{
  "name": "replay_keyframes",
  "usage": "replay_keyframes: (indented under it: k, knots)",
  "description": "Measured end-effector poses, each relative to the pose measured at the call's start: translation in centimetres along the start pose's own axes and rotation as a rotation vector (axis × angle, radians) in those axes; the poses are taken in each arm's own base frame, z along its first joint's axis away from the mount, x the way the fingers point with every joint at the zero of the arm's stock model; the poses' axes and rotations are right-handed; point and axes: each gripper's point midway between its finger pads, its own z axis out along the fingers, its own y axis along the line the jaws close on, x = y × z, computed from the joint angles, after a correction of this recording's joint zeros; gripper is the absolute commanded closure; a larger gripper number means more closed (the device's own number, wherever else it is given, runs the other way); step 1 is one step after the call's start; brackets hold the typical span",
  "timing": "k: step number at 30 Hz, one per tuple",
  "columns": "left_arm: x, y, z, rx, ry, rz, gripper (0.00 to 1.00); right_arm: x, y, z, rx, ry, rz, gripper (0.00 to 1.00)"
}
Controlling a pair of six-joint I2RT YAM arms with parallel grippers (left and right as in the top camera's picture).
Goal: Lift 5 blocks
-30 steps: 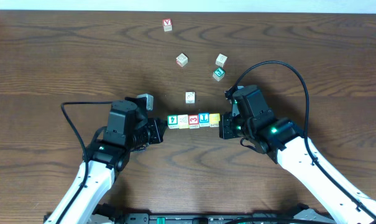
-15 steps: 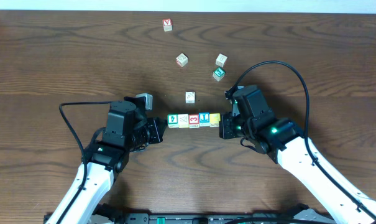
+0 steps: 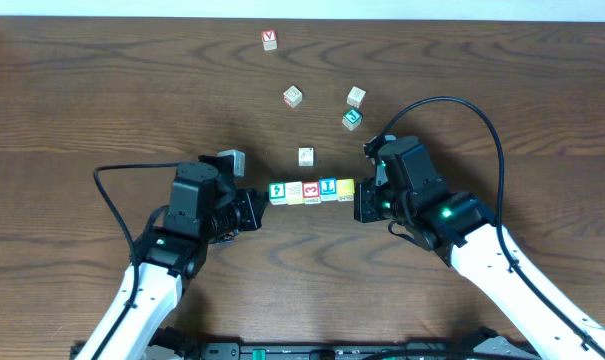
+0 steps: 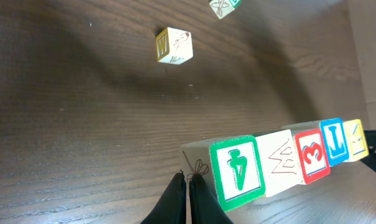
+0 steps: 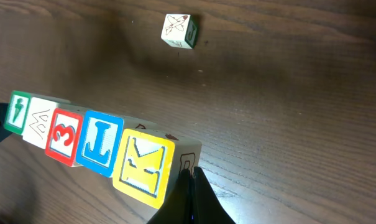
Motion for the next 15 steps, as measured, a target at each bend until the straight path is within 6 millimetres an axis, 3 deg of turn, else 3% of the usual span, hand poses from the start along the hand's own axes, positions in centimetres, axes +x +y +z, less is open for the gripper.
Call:
replay_keyframes:
  k: [15]
  knots:
    - [-0.09,-0.08,-0.1,0.002,-0.005,-0.017,0.93,-0.39,0.38,-0.77,-0.015,-0.025,-0.005,0.99]
